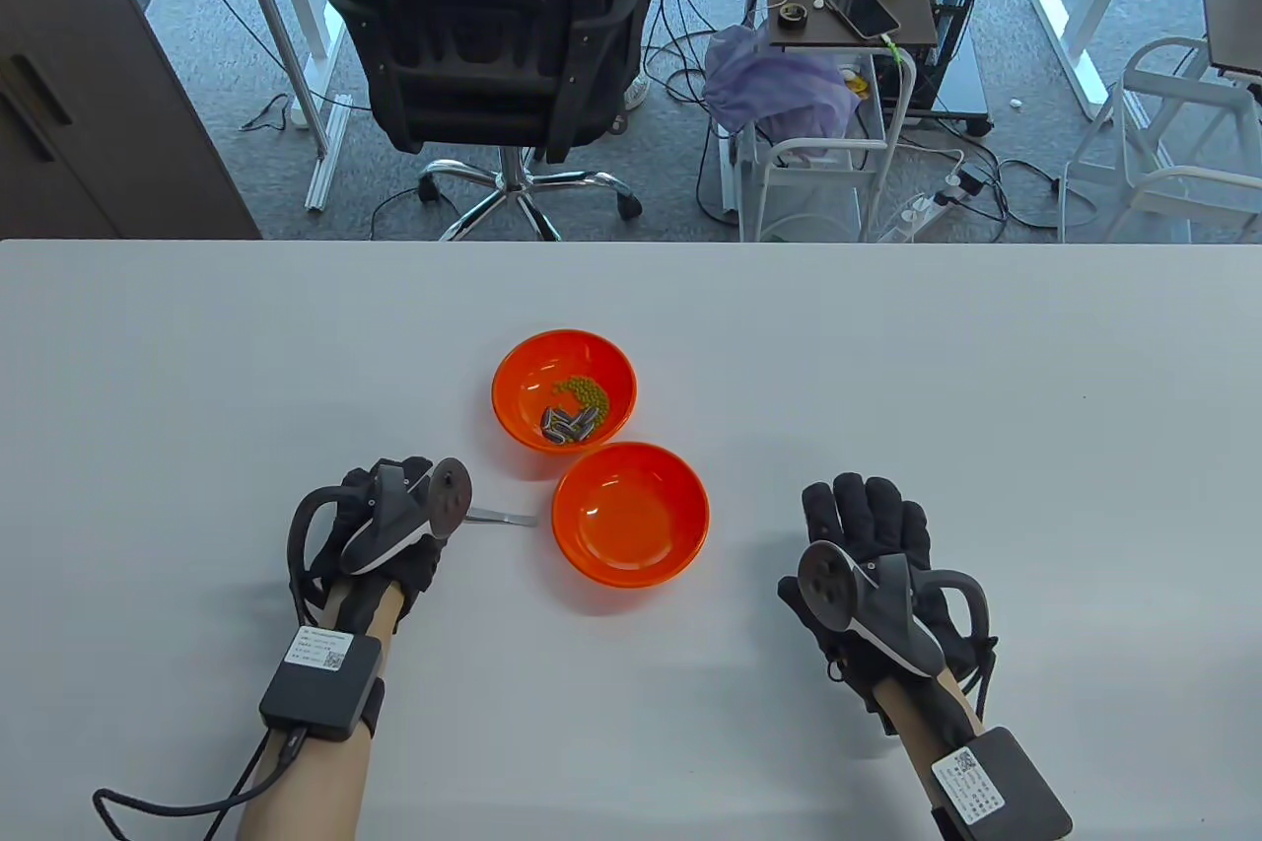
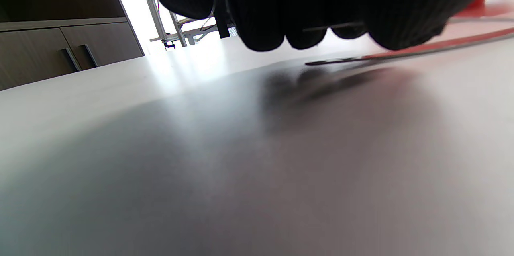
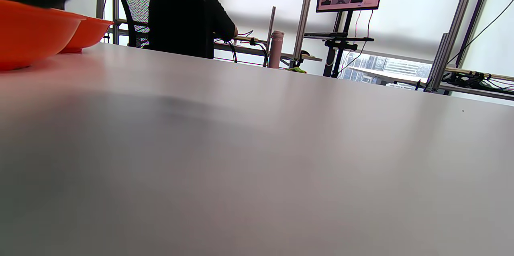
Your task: Pick sunflower seeds with tweezers into bowl
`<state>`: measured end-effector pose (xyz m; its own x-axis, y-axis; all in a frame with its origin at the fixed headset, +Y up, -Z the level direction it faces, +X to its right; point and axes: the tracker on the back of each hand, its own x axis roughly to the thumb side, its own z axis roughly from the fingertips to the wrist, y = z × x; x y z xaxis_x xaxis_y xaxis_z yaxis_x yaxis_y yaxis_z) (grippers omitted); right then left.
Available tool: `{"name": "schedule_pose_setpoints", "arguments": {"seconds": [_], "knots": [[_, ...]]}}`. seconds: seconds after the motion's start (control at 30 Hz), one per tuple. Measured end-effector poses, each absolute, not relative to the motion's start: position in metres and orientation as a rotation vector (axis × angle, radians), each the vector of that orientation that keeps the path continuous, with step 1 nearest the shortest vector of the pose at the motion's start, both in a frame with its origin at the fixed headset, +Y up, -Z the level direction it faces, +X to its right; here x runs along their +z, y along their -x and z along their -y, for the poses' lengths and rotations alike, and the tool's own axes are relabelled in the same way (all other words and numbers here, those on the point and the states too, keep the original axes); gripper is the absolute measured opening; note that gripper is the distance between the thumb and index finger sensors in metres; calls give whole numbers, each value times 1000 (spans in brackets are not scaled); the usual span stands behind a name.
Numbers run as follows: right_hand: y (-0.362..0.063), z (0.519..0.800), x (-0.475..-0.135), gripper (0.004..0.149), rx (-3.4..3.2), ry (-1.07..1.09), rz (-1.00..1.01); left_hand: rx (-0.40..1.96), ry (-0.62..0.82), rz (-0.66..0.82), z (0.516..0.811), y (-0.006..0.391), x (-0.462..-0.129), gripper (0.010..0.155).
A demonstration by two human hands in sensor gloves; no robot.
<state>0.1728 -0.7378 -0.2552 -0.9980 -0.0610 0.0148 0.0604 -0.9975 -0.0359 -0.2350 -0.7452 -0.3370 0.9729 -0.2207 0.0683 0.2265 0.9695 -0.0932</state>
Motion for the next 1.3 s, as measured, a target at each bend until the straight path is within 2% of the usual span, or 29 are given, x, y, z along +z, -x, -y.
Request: {"name": "schedule_pose_setpoints", "arguments": {"seconds": [0.13,0.4,0.57,0.67,0.8,1.0,1.13,1.3], "knots": [[-172,737,-255,91,-3086,24,-53,-252,54,59,747,235,-335,41],[-169,735,-254,90,-3105,22,-38,-175,9,-13,744,246,-322,37],[-168,727,-251,89,-3142,32,-106,0,-27,-57,729,258,-309,37],[-170,724,-249,88,-3163,2,-192,81,-68,-33,713,257,-303,37],[-171,719,-247,87,-3203,-1,-271,108,-116,43,696,237,-292,38],[-166,709,-241,86,-3265,56,-443,114,-148,187,686,194,-279,38],[-155,701,-233,83,-3301,200,-554,132,-156,271,679,165,-267,38],[-128,690,-218,80,-3264,488,-709,155,-119,363,678,135,-254,37]]}}
